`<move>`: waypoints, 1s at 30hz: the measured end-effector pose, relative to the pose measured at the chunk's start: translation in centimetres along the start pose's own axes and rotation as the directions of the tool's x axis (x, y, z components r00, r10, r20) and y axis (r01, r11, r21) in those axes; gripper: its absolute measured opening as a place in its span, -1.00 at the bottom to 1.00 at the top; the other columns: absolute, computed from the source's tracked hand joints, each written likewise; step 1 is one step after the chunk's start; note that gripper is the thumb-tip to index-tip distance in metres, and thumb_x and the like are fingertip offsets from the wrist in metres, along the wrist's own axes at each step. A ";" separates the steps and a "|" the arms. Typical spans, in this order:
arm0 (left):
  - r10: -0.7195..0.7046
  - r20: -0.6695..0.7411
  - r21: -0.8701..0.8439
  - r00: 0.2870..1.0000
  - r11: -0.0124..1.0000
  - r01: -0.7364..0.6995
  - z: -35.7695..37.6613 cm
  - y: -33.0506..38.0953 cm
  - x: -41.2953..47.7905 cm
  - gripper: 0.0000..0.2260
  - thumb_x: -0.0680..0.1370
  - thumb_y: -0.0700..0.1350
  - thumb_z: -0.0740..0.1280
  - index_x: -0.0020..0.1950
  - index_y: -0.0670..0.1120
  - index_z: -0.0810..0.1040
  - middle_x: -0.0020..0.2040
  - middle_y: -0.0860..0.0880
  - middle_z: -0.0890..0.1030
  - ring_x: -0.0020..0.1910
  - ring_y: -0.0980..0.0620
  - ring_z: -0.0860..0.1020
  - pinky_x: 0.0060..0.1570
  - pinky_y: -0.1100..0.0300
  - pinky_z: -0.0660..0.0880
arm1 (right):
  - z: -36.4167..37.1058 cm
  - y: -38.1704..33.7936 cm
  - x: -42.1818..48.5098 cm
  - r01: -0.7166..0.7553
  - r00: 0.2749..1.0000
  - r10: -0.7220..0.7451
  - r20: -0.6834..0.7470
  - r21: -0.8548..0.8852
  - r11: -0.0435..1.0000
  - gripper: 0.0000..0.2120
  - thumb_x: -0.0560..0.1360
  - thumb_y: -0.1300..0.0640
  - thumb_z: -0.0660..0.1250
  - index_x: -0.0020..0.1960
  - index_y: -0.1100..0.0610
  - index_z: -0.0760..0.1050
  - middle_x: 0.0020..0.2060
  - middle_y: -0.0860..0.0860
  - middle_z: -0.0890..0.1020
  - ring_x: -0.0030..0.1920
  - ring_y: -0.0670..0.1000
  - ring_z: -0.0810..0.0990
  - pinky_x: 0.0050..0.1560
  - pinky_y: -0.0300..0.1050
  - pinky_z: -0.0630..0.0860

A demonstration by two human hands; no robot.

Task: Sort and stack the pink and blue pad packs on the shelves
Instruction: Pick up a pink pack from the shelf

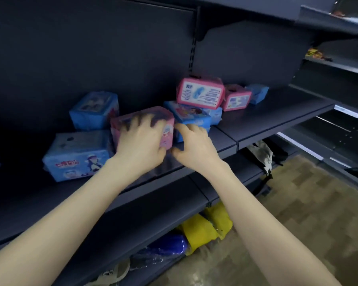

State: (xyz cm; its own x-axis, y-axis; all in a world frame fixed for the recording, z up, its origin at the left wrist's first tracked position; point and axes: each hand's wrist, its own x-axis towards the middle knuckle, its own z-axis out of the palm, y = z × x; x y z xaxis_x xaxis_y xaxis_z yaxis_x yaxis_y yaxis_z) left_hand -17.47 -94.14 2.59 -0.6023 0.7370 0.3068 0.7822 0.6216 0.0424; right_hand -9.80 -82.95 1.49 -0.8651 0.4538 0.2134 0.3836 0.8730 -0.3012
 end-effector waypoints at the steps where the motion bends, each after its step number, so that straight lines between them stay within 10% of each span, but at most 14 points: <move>1: -0.016 -0.011 -0.004 1.000 1.000 0.016 0.0 -0.7 0.2 -0.42 0.46 0.01 0.32 0.45 -0.01 0.23 0.40 -0.13 0.26 0.35 -0.19 0.23 0.22 -0.07 0.28 | 0.3 -0.3 0.7 0.014 1.000 -0.014 -0.015 0.024 1.000 -0.45 0.44 0.08 0.32 0.39 0.11 0.28 0.24 0.16 0.41 0.27 0.22 0.30 0.22 0.14 0.34; 13: -0.277 0.167 -0.164 0.946 0.938 0.304 0.8 -5.6 2.7 -0.22 0.35 0.10 0.42 0.48 0.06 0.13 0.45 -0.08 0.16 0.42 -0.14 0.17 0.33 -0.04 0.27 | 2.2 -1.2 7.5 0.296 0.955 -0.295 -0.030 0.143 0.944 -0.41 0.30 0.11 0.42 0.32 0.09 0.41 0.18 0.15 0.49 0.24 0.24 0.38 0.23 0.07 0.37; 20: -0.268 0.375 -0.368 0.887 0.836 0.408 0.0 -6.2 3.7 -0.19 0.34 -0.10 0.51 0.47 0.00 0.15 0.32 0.01 0.33 0.17 0.10 0.35 0.05 0.33 0.26 | 1.7 -0.1 11.1 0.429 0.872 -0.427 0.238 0.044 0.902 -0.22 0.32 0.03 0.43 0.45 -0.04 0.16 0.39 0.08 0.23 0.42 0.16 0.14 0.39 0.16 0.16; 30: -0.355 0.159 -0.447 0.921 0.806 0.388 0.1 -3.8 4.0 -0.04 0.17 -0.11 0.57 0.48 0.06 0.17 0.35 0.00 0.35 0.27 0.06 0.36 0.12 0.32 0.27 | -0.1 1.9 11.5 0.547 0.779 -0.564 0.276 0.142 0.825 -0.11 0.32 0.07 0.45 0.50 -0.07 0.02 0.42 0.04 0.16 0.43 0.14 0.06 0.40 0.13 0.15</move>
State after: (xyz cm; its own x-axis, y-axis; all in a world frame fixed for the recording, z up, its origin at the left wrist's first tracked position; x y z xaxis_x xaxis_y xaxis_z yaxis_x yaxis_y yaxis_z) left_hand -22.88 -93.56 3.58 -0.8579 0.5004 0.1167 0.4683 0.6680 0.5783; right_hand -18.97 -76.05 3.47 -0.9790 -0.1878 0.0799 -0.2024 0.9431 -0.2639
